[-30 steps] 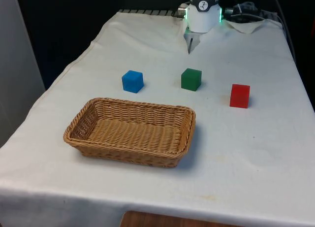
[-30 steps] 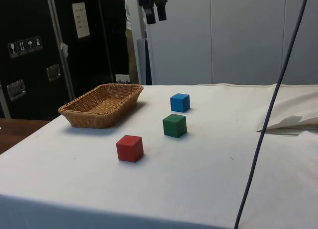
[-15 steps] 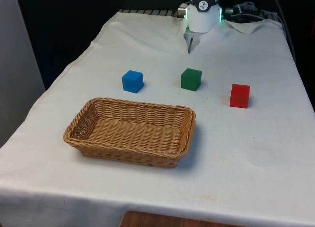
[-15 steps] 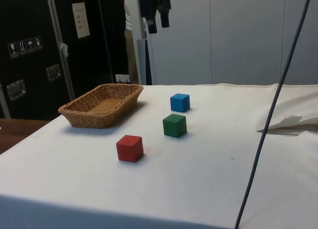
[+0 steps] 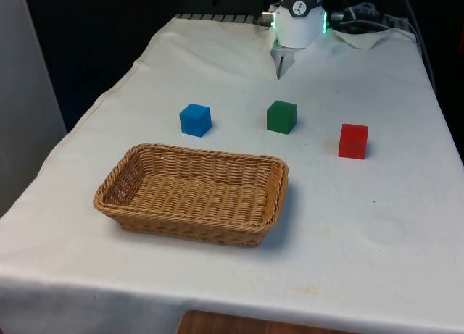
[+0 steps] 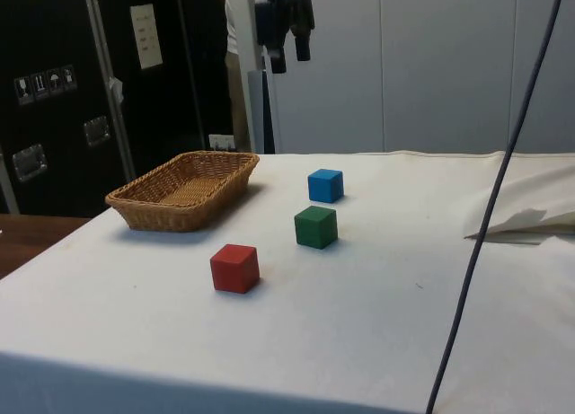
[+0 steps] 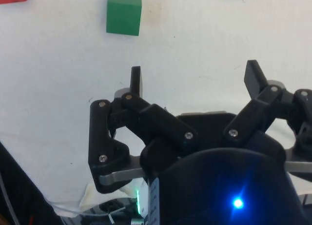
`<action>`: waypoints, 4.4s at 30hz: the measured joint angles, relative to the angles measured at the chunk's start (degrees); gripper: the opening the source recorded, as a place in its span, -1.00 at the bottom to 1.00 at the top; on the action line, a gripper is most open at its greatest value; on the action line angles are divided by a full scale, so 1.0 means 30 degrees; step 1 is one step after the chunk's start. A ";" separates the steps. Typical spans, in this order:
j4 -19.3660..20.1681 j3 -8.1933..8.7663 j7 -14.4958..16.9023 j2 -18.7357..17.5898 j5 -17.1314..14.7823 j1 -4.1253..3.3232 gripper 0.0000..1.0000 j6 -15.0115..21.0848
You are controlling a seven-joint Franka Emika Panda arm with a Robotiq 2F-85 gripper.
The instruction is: Pick up the blue cube and place it into the basket.
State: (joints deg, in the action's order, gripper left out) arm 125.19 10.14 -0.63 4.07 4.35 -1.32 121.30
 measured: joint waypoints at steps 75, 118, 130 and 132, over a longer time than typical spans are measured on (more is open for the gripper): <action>0.1375 0.3591 0.5195 -0.5519 -0.1967 0.0229 1.00 0.6608; 0.0955 0.3457 0.8422 -0.9015 -0.6436 0.0306 1.00 0.8747; 0.0229 0.3457 0.9626 -1.0428 -0.8021 0.0325 1.00 0.8785; 0.0210 0.3476 0.9645 -1.0447 -0.8041 0.0325 1.00 0.8785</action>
State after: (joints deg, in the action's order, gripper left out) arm 125.82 20.57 28.30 -27.27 -19.77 -0.34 147.65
